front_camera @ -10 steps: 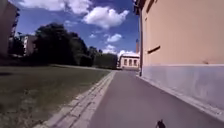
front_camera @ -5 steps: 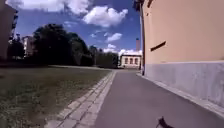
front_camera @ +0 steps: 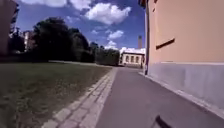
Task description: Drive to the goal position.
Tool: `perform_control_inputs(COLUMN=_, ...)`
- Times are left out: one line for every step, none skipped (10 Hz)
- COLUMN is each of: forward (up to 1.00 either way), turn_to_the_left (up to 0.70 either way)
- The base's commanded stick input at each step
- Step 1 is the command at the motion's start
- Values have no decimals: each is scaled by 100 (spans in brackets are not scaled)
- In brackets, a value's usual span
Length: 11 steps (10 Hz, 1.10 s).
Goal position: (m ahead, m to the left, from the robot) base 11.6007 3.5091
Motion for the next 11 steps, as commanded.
perform_control_inputs(forward=85, turn_to_the_left=0)
perform_control_inputs(forward=85, turn_to_the_left=0)
perform_control_inputs(forward=85, turn_to_the_left=0)
perform_control_inputs(forward=85, turn_to_the_left=-10)
perform_control_inputs(forward=85, turn_to_the_left=-34)
perform_control_inputs(forward=85, turn_to_the_left=-34)
perform_control_inputs(forward=85, turn_to_the_left=-34)
perform_control_inputs(forward=85, turn_to_the_left=-34)
perform_control_inputs(forward=85, turn_to_the_left=-34)
perform_control_inputs(forward=85, turn_to_the_left=-34)
perform_control_inputs(forward=85, turn_to_the_left=0)
